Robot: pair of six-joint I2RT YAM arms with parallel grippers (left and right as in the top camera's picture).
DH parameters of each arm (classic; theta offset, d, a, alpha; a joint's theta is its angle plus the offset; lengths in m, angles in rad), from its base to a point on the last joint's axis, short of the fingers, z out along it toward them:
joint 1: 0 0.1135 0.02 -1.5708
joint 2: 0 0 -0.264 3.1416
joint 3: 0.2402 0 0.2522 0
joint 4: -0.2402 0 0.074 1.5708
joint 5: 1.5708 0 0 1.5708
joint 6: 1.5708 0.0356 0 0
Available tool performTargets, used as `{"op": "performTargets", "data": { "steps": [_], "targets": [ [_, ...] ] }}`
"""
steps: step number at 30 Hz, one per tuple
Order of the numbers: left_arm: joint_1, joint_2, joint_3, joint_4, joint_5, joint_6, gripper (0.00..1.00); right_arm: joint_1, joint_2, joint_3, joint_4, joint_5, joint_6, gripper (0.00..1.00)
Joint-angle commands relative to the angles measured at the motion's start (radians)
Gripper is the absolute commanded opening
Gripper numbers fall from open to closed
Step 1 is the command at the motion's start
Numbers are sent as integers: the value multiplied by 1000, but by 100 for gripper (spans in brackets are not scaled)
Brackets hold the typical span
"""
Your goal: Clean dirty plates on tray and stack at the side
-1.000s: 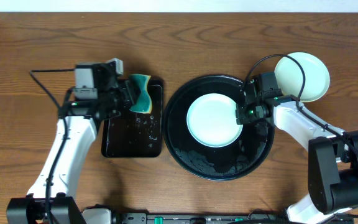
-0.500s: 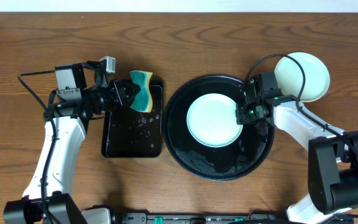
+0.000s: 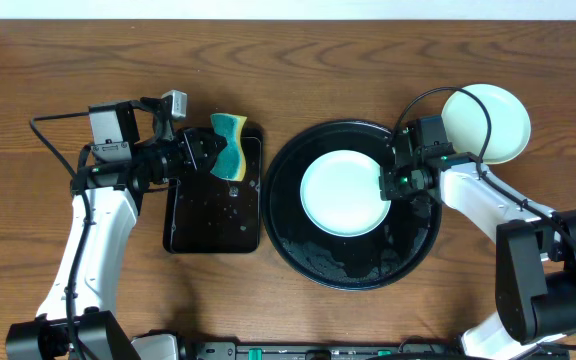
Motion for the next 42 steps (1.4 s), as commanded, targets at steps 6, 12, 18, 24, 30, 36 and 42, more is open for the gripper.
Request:
{"op": "performTargets", "data": {
  "steps": [6,12,18,24,30,36,42],
  "targets": [
    [5,-12,15,7,39,13,7,7,18,-4,-11,29,-4,1],
    [5,-12,15,7,39,13,7,7,18,-4,-11,29,-4,1],
    [0,-11,15,6,-3,10,7,7,18,-4,-11,29,-4,1],
    [-116,-8,15,-61,-438,-15,7,7,18,-4,-8,29,-3,1],
    [-311,20,15,-145,-935,-19,7,7,18,-4,-11,29,-3,1],
    [-472,74,16,-164,-1237,-18,7,7,18,-4,-9,29,-3,1],
    [-499,89,27,-183,-1254,-18,7,7,18,-4,-11,29,-3,1]
  ]
}}
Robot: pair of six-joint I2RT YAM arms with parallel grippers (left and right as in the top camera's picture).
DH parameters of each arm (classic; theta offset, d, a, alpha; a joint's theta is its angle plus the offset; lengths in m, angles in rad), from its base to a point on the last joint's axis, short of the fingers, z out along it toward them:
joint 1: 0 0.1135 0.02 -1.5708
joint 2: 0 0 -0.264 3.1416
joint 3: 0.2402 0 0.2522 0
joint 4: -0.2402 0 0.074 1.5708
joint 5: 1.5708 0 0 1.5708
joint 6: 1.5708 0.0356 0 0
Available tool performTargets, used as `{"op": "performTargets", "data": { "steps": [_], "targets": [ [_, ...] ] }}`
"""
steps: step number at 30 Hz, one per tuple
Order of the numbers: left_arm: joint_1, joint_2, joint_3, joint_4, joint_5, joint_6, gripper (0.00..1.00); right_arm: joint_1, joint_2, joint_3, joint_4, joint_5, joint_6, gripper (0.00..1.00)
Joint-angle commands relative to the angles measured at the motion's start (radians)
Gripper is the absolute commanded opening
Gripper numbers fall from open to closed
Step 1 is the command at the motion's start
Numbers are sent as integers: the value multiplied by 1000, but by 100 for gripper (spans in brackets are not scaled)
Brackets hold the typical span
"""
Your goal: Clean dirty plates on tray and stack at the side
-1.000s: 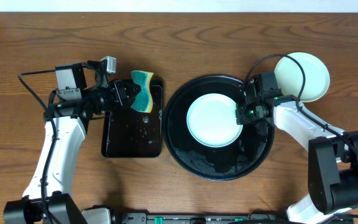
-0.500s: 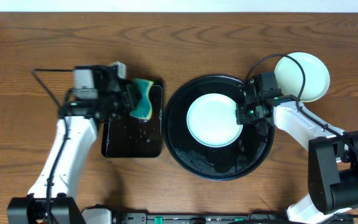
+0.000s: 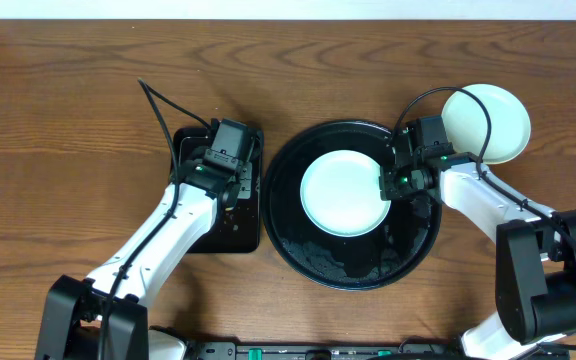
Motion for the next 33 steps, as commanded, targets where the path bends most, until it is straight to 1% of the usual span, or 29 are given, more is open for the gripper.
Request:
{"op": "performTargets", "data": {
  "steps": [1,9,12,14,15,18,21,23,24,29,33],
  "targets": [
    [0,-2,34,-19,-94,-4,7,7,18,-4,-11,29,-3,1],
    [0,-2,66,-51,-92,-4,7,7,18,-4,-12,29,-3,1],
    [0,-3,68,-60,-60,-3,7,9,18,-4,-14,28,-2,1],
    [0,-3,79,-67,21,5,7,14,18,-4,-24,28,8,1],
    [0,-3,88,-66,84,7,7,20,18,-4,-29,26,8,1],
    [-2,-3,119,-24,332,1,7,45,18,-4,-46,25,8,1],
    [-13,-3,123,87,544,-72,7,77,18,-4,-46,27,8,1],
    [-30,-3,123,151,609,-122,7,89,18,-4,-46,29,8,1],
    [-40,-3,122,179,623,-143,7,94,18,-4,-46,30,17,1],
    [-113,20,122,250,582,-308,7,101,18,-4,-50,29,62,1],
    [-178,100,122,317,577,-439,7,103,18,-4,-53,24,61,1]
  ]
}}
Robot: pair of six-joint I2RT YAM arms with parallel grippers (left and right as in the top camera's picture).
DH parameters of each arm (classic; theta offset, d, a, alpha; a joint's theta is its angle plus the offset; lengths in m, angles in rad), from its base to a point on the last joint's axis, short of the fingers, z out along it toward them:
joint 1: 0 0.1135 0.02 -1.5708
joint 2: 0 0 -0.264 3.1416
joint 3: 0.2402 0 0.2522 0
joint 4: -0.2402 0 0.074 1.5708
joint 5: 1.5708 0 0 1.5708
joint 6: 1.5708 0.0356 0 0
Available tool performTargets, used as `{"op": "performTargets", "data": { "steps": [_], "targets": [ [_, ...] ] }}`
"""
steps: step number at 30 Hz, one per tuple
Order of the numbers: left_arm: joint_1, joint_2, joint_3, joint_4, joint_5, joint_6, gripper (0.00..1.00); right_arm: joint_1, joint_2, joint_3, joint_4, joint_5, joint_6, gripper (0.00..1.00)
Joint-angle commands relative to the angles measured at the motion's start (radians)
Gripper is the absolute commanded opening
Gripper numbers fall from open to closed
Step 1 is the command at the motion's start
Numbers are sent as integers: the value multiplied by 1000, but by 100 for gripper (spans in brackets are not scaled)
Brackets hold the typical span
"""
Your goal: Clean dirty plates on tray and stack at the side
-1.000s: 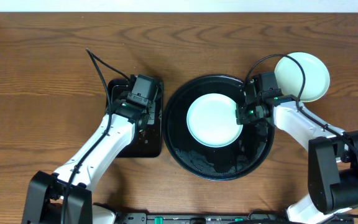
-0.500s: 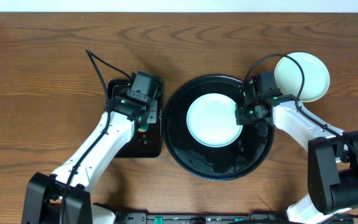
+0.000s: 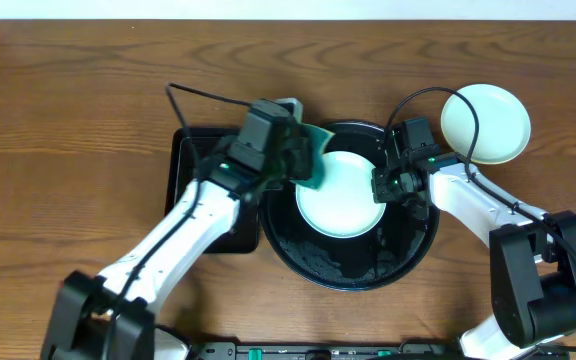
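A pale white plate lies in the round black tray, which is wet with droplets. My left gripper is shut on a green and yellow sponge at the plate's upper left edge. My right gripper is shut on the plate's right rim. A second pale plate sits on the table to the right of the tray.
A black rectangular tray with water drops lies left of the round tray, partly under my left arm. The wooden table spreads around both trays.
My left gripper has moved right with the sponge, from over the rectangular tray to the plate's upper left edge. The right gripper and plate have shifted slightly left.
First my left gripper held the sponge at the top of the rectangular tray, while the right gripper held the plate's right rim. Then the left arm was over that tray. Now the sponge is at the plate.
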Motion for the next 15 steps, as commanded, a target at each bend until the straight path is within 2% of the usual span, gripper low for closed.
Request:
{"op": "performTargets", "data": {
  "steps": [1,11,15],
  "targets": [
    [-49,80,29,48,23,-167,7,36,21,-16,-20,-43,13,1],
    [-179,313,29,297,19,-402,7,36,21,-16,-23,-43,13,1],
    [-186,364,29,277,-73,-396,7,36,21,-16,-23,-43,13,1]
  ]
}}
